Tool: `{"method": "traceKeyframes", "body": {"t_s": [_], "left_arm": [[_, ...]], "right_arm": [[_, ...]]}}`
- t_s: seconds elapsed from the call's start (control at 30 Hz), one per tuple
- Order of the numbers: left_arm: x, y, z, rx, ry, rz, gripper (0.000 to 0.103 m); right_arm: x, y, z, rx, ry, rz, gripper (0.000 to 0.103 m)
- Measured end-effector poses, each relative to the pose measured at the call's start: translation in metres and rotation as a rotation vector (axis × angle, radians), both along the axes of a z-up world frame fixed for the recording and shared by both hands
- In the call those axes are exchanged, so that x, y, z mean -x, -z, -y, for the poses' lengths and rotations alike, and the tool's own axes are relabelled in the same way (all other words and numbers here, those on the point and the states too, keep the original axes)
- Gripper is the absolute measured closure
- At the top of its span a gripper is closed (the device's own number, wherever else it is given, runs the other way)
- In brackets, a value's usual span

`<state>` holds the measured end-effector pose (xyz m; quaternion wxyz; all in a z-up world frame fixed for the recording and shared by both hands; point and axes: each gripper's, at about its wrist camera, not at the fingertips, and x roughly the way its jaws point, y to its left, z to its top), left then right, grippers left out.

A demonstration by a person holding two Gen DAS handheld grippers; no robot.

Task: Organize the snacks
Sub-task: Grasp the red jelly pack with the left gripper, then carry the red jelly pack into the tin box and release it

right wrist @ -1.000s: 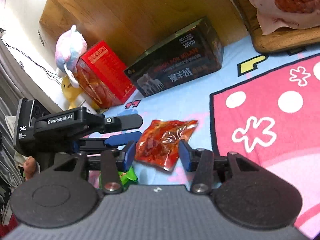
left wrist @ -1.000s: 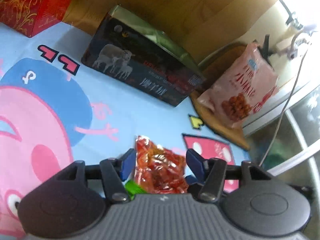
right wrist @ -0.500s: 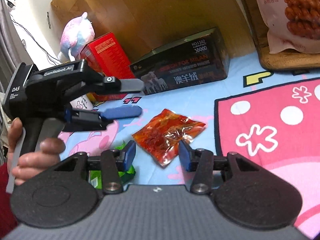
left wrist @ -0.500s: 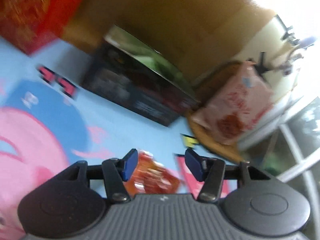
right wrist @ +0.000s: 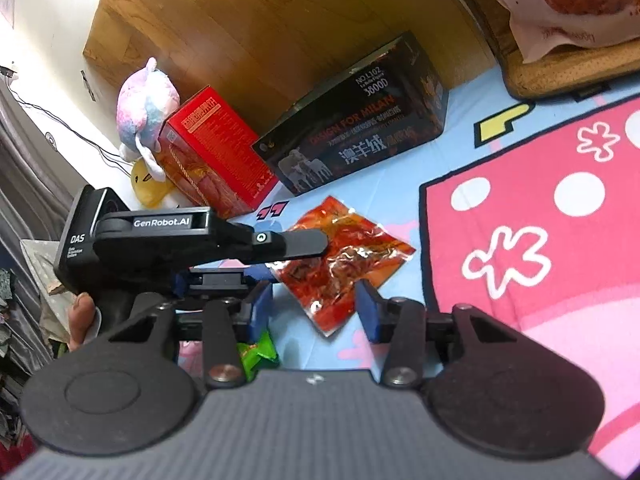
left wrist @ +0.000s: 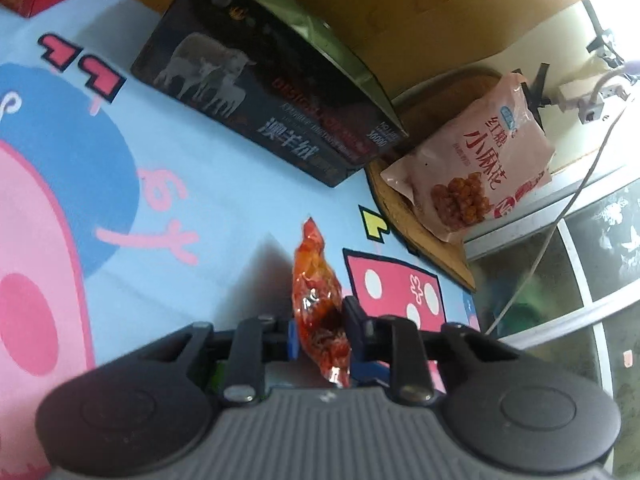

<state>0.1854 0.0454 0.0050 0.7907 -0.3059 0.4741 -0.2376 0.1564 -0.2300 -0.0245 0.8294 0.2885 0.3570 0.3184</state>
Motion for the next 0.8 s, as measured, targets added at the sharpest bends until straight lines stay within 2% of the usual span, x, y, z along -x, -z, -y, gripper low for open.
{"method": "traceKeyframes", "body": {"t_s": [0.17, 0.27, 0.43, 0.5, 0.63, 0.8], "left_arm": [[0.001, -0.007, -0.001, 0.061, -0.002, 0.001, 0.089], [0.005, -0.017, -0.002, 0.088, -0.003, 0.029, 0.09], [0.009, -0.022, -0.002, 0.142, 0.02, 0.031, 0.09], [0.01, -0.023, 0.0, 0.139, 0.029, 0.037, 0.09], [0.007, -0.037, -0.006, 0.129, 0.018, 0.08, 0.089], [-0.011, -0.069, -0.014, 0.075, -0.001, 0.17, 0.087]], "right_arm": [[0.001, -0.002, 0.001, 0.022, 0.009, 0.027, 0.052], [0.003, -0.003, 0.004, 0.011, 0.017, 0.047, 0.049], [0.0, -0.002, 0.001, 0.018, -0.027, 0.029, 0.048], [0.001, -0.005, 0.002, 0.007, -0.033, 0.05, 0.052], [0.002, -0.02, 0.007, 0.037, 0.026, 0.108, 0.071], [-0.022, -0.052, -0.004, 0.103, 0.025, 0.207, 0.075]]}}
